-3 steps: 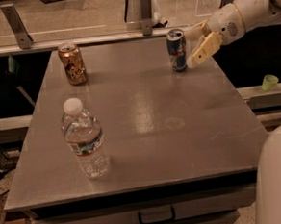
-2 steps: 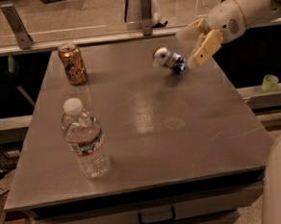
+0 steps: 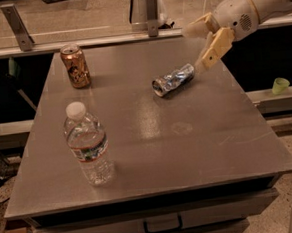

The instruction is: Knock redbull can over

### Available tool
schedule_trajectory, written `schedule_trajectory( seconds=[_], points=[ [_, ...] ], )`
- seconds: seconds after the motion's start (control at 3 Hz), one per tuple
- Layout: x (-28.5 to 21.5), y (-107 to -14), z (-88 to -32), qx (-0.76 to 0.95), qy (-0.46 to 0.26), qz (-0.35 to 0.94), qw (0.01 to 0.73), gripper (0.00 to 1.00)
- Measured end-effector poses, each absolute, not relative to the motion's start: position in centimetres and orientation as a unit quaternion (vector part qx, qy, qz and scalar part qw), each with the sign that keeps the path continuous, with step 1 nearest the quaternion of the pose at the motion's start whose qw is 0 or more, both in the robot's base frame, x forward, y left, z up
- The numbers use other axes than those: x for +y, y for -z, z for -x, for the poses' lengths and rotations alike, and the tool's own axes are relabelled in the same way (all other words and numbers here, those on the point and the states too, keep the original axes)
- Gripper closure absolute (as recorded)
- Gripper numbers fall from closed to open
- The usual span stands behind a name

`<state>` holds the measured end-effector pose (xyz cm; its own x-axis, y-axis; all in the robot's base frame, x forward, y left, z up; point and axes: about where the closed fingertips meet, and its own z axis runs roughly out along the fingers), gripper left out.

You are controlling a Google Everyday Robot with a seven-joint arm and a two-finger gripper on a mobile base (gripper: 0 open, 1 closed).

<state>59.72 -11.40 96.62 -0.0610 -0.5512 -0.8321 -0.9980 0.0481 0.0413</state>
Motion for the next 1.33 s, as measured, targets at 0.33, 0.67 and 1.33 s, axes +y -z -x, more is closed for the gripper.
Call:
schedule_trajectory(
  seconds=[0.33,0.67,1.33],
  points=[
    [-15.3,-97.2,-61.2,0.694,-0.26,0.567,0.361,0.0],
    [-21.1,-97.9,-62.9,0.732,-0.194,0.515,0.401,0.0],
    [-31.5,-100.4,-63.7,0.742,-0.16,0.444,0.476,0.0]
  ],
)
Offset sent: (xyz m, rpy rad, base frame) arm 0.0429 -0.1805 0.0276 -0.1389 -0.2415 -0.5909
